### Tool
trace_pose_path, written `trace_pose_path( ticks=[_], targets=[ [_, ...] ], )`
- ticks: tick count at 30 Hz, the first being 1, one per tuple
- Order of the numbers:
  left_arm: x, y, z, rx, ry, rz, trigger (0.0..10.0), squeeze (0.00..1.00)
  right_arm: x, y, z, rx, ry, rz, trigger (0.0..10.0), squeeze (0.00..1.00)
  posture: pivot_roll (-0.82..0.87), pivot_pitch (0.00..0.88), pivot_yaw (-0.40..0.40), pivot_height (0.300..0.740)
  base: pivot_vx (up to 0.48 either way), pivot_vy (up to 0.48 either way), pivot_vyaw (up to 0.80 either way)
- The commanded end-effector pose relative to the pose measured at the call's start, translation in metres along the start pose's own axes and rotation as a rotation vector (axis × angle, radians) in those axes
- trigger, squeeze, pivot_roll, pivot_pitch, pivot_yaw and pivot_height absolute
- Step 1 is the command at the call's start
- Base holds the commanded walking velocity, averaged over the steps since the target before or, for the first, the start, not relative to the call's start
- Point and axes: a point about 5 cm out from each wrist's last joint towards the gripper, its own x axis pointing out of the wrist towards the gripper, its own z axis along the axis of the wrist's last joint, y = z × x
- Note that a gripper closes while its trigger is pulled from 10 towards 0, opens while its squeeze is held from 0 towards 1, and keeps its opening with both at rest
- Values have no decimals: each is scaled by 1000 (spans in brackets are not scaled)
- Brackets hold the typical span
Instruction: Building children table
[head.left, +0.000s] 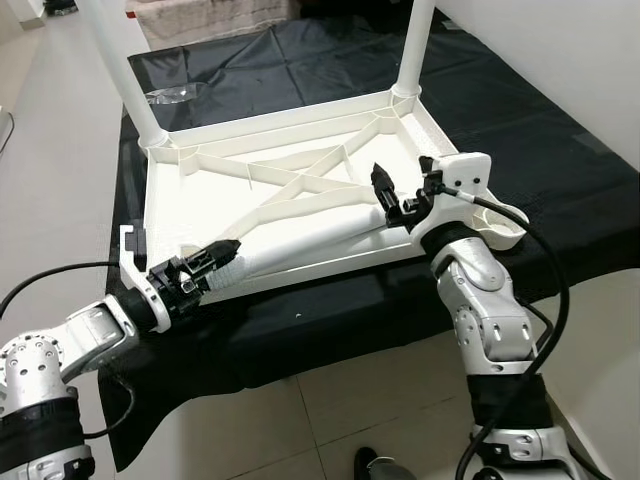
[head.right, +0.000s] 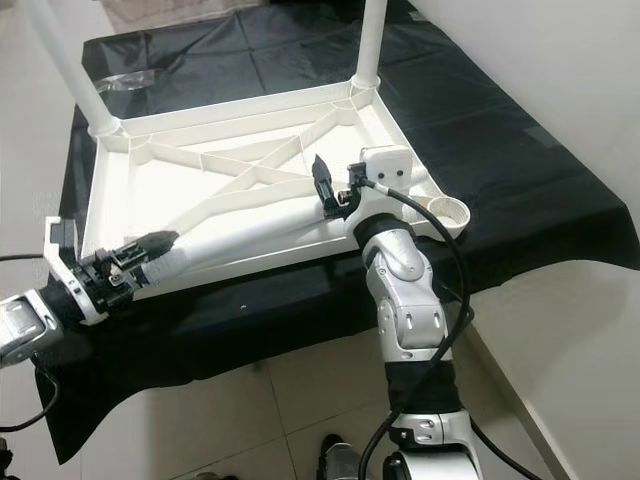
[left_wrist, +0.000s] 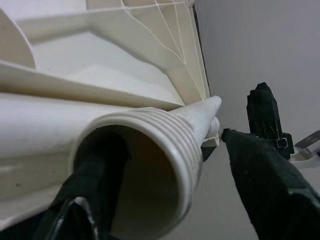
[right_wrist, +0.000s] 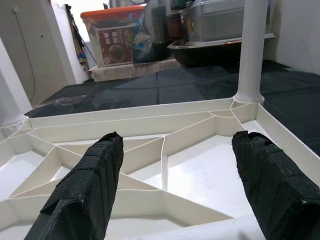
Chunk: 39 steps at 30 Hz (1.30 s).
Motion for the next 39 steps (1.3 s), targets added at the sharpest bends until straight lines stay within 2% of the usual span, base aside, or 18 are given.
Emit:
trace_pose_path(
  ticks=[1, 9, 16, 21, 25, 27, 28, 29, 30, 31, 33, 34, 36, 38, 39],
  targets=[
    [-2, 8, -7, -16, 16, 24, 0, 0, 1, 2, 6, 2, -12, 13, 10000, 0, -90, 273, 46, 740, 0, 0, 0],
    [0, 13, -13, -45, -10, 5, 0, 0, 3, -2, 17, -10, -31, 15, 10000, 0, -120, 284, 34, 740, 0, 0, 0],
    [-1, 10, -14, -48, -23, -18, 0, 0, 5, -1, 20, -8, -39, 18, 10000, 0, -120, 284, 34, 740, 0, 0, 0],
    [-5, -6, -12, -7, -96, -116, 0, 0, 10, 3, 13, 154, -14, -1, 10000, 0, -92, 248, 34, 740, 0, 0, 0],
    [-5, -10, -10, 19, -117, -126, 0, 0, 11, 3, 11, 175, -3, -7, 10000, 0, -87, 237, 37, 740, 0, 0, 0],
    [-6, -14, -3, 37, -179, -143, 0, 0, 14, 6, 4, 276, 23, -14, 10000, 0, -70, 195, 42, 740, 0, 0, 0],
    [-6, -14, -3, 37, -179, -143, 0, 0, 14, 6, 4, 276, 23, -14, 10000, 0, -70, 195, 42, 740, 0, 0, 0],
    [-6, -16, 1, 45, -211, -146, 0, 0, 15, 7, 2, 319, 34, -14, 10000, 0, -70, 195, 42, 740, 0, 0, 0],
    [-7, -20, 2, 57, -226, -167, 0, 0, 16, 8, -2, 399, 55, -8, 10000, 0, -64, 181, 40, 740, 0, 0, 0],
    [-7, -20, 2, 57, -226, -167, 0, 0, 16, 8, -2, 399, 55, -8, 10000, 0, -64, 181, 40, 740, 0, 0, 0],
    [-9, -27, 4, 81, -254, -209, 0, 0, 17, 14, -9, 590, 99, 19, 10000, 0, -60, 169, 41, 740, 0, 0, 0],
    [-9, -27, 4, 81, -254, -209, 0, 0, 17, 14, -9, 590, 99, 19, 10000, 0, -60, 169, 41, 740, 0, 0, 0],
    [-11, -30, 5, 91, -272, -223, 0, 0, 17, 18, -14, 713, 129, 42, 10000, 0, -57, 154, 39, 740, 0, 0, 0],
    [-15, -34, 4, 102, -285, -238, 0, 0, 16, 21, -19, 776, 155, 60, 10000, 0, -53, 149, 35, 740, 0, 0, 0],
    [-16, -36, 3, 107, -286, -245, 0, 0, 15, 23, -21, 834, 158, 75, 10000, 1000, -53, 145, 34, 740, 0, 0, 0]
  ],
)
